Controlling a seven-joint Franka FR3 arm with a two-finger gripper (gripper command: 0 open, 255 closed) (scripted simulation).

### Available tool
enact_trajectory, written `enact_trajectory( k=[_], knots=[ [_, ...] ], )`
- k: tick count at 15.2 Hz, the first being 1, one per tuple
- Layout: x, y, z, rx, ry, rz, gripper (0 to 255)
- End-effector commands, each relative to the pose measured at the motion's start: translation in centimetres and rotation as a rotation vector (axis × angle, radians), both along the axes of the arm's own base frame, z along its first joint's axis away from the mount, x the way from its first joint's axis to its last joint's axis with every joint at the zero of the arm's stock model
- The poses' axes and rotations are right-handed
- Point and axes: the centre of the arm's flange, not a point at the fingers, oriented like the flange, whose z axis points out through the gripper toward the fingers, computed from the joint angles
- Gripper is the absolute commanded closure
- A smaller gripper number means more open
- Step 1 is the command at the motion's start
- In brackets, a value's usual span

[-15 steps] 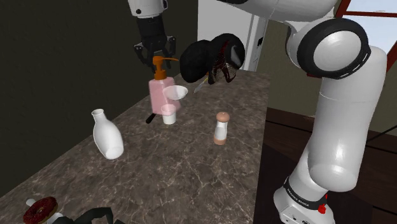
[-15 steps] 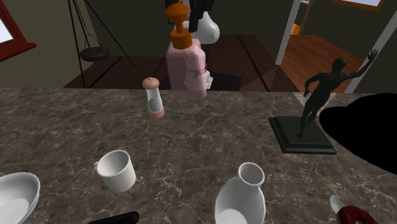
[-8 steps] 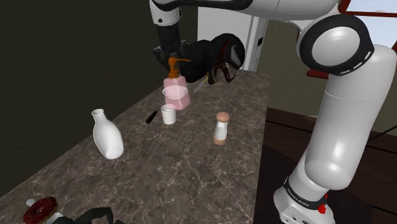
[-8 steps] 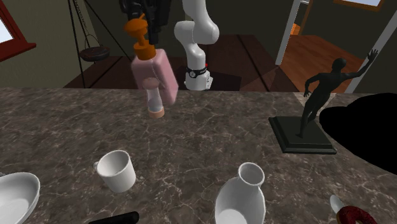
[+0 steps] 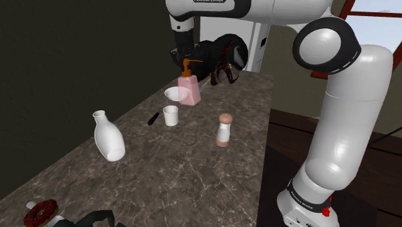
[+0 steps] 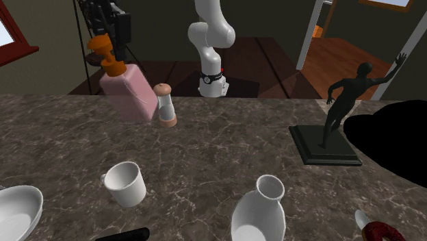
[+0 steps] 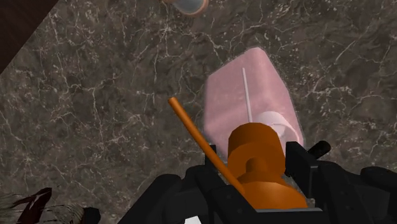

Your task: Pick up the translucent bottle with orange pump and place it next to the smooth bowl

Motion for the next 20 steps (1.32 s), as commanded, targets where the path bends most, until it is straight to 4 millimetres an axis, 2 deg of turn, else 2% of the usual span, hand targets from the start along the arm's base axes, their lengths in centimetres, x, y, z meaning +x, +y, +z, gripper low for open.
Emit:
enact_trajectory(
  k=[1, 17, 20],
  knots=[
    [0.7, -2.4, -0.7, 0.0, -0.001, 0.001, 255],
    [8.3, -21.2, -6.4, 0.0, -0.001, 0.001, 255],
    [8.3, -21.2, -8.0, 0.0, -0.001, 0.001, 255]
  ],
)
